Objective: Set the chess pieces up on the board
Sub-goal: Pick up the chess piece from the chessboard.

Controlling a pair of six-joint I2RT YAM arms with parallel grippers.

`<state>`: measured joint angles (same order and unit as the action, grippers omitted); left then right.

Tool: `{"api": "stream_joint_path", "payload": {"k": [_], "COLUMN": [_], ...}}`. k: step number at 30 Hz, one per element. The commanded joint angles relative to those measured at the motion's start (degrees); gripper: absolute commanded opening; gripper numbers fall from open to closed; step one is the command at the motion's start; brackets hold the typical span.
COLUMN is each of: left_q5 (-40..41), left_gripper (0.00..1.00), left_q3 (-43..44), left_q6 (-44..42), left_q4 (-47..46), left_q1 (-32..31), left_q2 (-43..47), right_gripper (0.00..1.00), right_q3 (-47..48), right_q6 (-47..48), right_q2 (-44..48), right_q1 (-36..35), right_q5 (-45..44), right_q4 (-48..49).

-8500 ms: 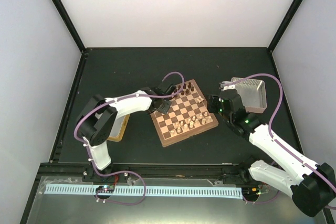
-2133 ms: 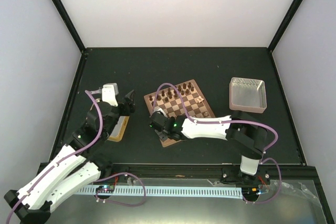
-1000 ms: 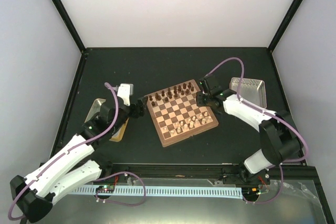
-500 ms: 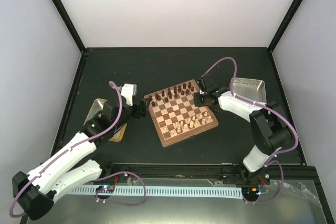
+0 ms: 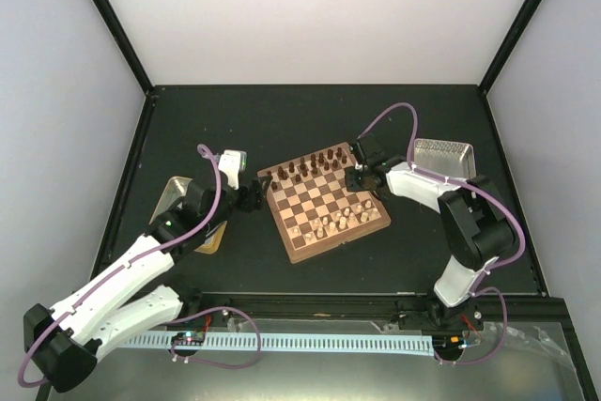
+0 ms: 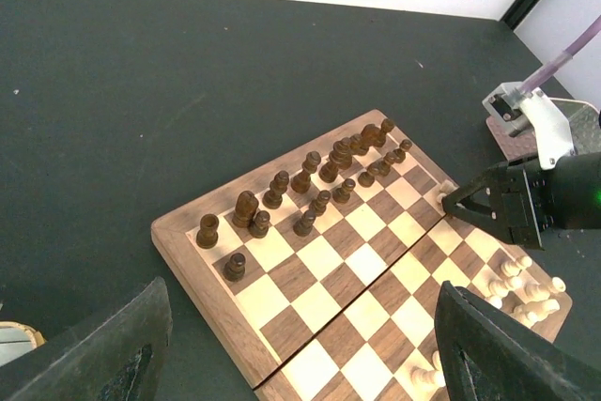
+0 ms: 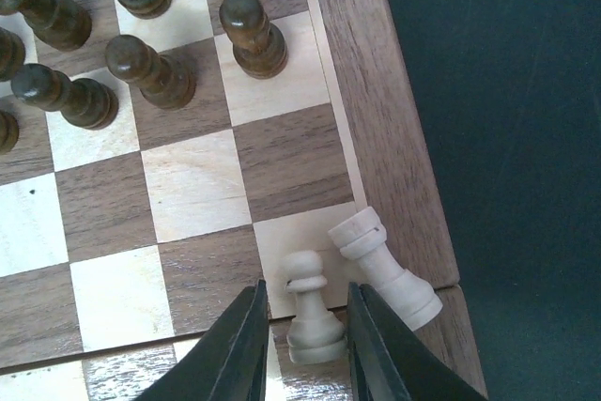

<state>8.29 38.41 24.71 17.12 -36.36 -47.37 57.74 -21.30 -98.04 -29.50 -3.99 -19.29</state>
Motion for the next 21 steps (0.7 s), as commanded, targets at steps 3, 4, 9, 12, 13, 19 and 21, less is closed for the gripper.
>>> {"api": "stream_joint_path", "payload": {"k": [3,4,9,12,13,19,21], "left_q5": [-0.56,-0.56,-0.56,-0.64,-0.65,-0.65,-0.65], "left_gripper": [0.78,0.78,0.78,0.78,0.78,0.79,0.79], "left_q3": [2.19,2.27,2.28,2.25,2.23,2.26,2.24], "left_q6": [0.44,0.38,0.36,0.43,0.49,0.49,0.52], "left_q4": [-0.69,-0.76,-0.78,-0.78,-0.8,-0.95,-1.04], "left_q1": [0.45,0.42,0.52,0.58,0.65,0.59,0.7], "left_q2": [-0.08,-0.09,-0.17,-0.33,-0.35,-0.61,-0.83], "right_gripper": [0.26,0.26,0.23,0.23,0.23,0.24,0.2], "right_q3": [0.8,0.72,0.48,0.55,0.52,0.4,0.47], "right_q6": [0.48,0.46,0.79,1.11,1.21,2.1,2.43], "right_q2": [-0.42,-0.4,-0.68,-1.31,-1.48,-2.51,-2.82], "right_q1": [0.32,0.32,0.32,0.32,0.26,0.06,-0.12], "right_q5": [-0.45,-0.09,0.79,1.17,1.3,1.44,1.71], "right_q4": [0.93,0.91,0.71,0.31,0.25,-0.52,-0.74]}}
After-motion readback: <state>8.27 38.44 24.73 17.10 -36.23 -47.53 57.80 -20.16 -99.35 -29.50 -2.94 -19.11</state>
